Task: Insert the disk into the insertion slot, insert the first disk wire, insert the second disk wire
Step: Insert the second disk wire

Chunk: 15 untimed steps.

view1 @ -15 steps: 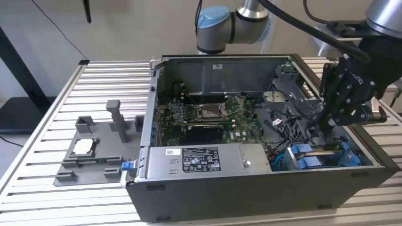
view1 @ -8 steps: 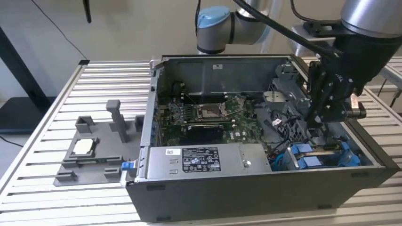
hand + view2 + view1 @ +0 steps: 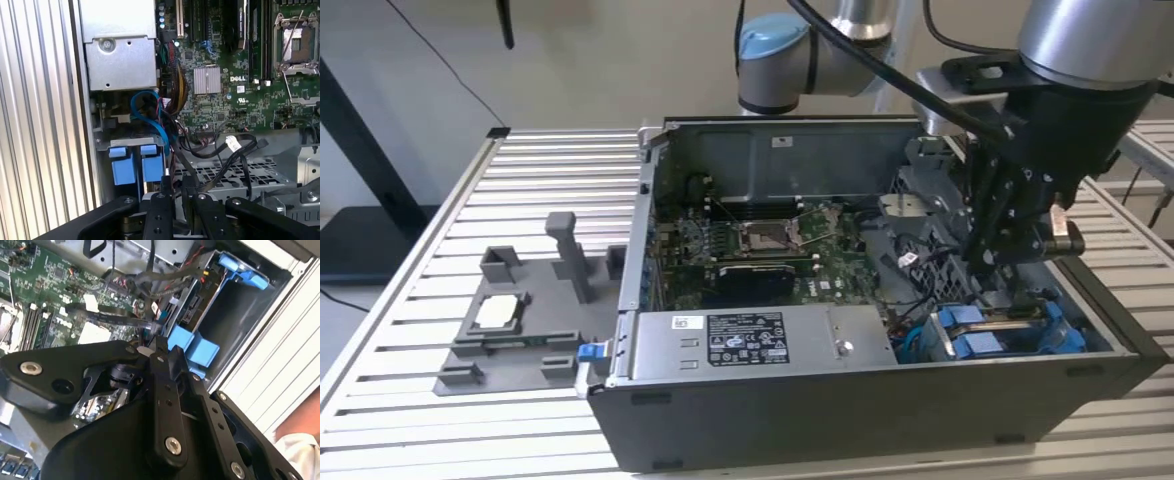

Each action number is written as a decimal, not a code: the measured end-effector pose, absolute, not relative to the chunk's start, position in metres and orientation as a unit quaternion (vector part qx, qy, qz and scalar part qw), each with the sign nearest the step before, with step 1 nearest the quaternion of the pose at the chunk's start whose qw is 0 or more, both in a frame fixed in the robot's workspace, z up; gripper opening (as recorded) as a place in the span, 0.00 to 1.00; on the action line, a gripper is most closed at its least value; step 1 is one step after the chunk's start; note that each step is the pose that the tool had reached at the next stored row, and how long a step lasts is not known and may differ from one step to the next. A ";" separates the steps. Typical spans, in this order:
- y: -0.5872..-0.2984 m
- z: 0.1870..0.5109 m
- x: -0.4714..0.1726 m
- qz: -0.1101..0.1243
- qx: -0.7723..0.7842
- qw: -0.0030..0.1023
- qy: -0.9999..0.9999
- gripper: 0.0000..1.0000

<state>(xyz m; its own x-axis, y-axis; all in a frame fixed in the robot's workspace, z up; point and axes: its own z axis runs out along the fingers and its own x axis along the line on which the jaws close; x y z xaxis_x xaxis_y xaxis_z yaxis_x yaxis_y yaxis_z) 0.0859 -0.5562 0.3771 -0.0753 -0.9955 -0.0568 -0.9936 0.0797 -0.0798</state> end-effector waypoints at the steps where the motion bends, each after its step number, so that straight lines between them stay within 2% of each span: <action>1: -0.556 0.376 0.085 -0.012 -0.679 0.050 0.732 0.24; 7: -0.556 0.371 0.074 -0.022 -0.680 0.061 0.731 0.24; 10: -0.555 0.371 0.073 -0.028 -0.680 0.068 0.730 0.22; 11: -0.555 0.371 0.073 -0.029 -0.680 0.069 0.730 0.15; 15: -0.553 0.371 0.072 -0.032 -0.680 0.073 0.729 0.15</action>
